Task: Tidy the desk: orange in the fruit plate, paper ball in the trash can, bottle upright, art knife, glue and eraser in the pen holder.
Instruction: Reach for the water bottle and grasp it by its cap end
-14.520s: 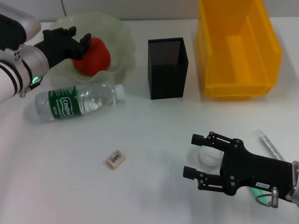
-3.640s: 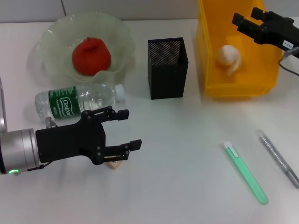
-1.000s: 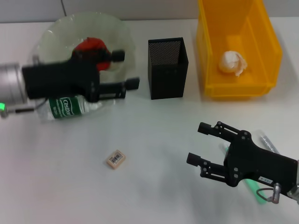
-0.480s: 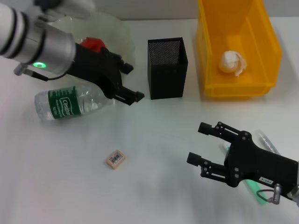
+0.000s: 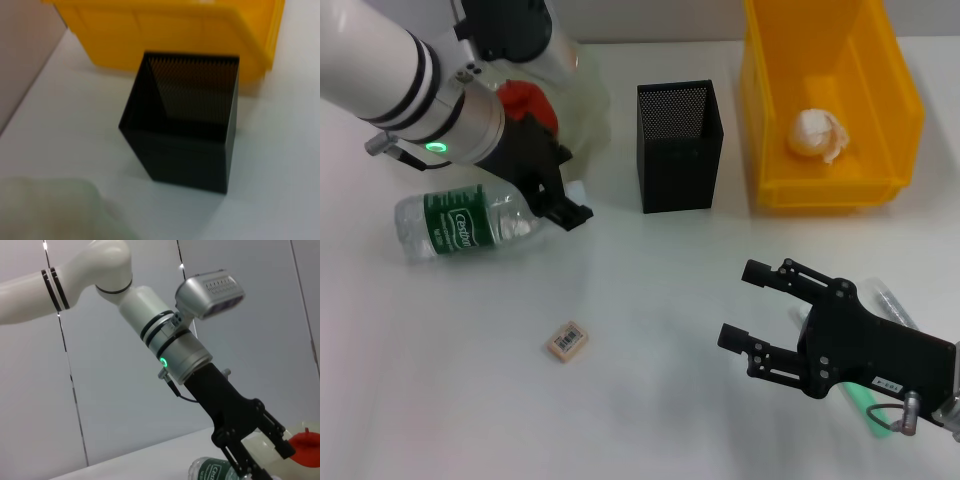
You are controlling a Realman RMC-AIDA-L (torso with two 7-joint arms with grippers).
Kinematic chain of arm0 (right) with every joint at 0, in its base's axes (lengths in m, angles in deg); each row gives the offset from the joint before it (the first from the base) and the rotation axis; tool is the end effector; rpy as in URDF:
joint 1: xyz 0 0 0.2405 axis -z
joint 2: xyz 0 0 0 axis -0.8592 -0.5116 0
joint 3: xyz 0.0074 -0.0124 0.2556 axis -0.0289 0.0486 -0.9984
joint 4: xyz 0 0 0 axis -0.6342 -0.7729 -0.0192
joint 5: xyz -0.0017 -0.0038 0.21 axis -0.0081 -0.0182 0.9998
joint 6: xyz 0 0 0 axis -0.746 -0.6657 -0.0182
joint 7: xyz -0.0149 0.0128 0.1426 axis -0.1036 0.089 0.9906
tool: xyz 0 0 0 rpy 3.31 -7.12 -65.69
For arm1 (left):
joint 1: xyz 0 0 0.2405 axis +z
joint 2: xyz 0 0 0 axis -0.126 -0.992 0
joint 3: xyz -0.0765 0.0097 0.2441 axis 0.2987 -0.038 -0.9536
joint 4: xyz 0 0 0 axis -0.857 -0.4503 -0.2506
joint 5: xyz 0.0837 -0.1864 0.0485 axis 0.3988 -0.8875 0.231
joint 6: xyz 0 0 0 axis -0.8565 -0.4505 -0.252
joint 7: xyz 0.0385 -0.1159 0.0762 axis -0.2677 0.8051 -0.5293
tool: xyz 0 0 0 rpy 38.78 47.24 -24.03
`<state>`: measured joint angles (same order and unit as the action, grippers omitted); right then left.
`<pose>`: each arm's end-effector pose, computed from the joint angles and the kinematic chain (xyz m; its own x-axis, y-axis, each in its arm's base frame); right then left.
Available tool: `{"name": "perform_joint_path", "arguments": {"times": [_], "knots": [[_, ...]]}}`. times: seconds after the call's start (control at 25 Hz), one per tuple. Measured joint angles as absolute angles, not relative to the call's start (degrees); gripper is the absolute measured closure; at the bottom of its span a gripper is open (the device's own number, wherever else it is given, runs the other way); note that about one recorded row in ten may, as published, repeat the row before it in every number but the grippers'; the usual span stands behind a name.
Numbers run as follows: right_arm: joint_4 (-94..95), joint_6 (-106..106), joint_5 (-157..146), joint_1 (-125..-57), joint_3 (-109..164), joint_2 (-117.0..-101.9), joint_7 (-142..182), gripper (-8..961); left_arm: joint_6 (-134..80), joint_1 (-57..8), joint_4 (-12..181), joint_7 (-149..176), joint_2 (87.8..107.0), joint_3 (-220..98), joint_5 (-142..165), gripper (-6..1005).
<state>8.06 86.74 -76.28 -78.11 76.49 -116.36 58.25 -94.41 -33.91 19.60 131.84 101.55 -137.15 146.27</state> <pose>0.2865 0.2243 -0.0610 0.6447 -0.1479 -0.7500 -0.4051 -0.8981 -0.1711 -0.1604 0.3932 -0.0247 0.9323 0.1959 -0.3041 0.0779 -0.9297 -0.3601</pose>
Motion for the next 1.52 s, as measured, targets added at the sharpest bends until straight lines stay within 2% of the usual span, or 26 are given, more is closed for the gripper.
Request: {"name": "perform_joint_path", "arguments": {"times": [1.52], "knots": [[6.1, 85.6, -76.3, -79.2, 76.5, -116.34, 57.8, 170, -83.1, -35.2, 27.1, 139.4, 101.65, -149.5, 151.9, 249]]}}
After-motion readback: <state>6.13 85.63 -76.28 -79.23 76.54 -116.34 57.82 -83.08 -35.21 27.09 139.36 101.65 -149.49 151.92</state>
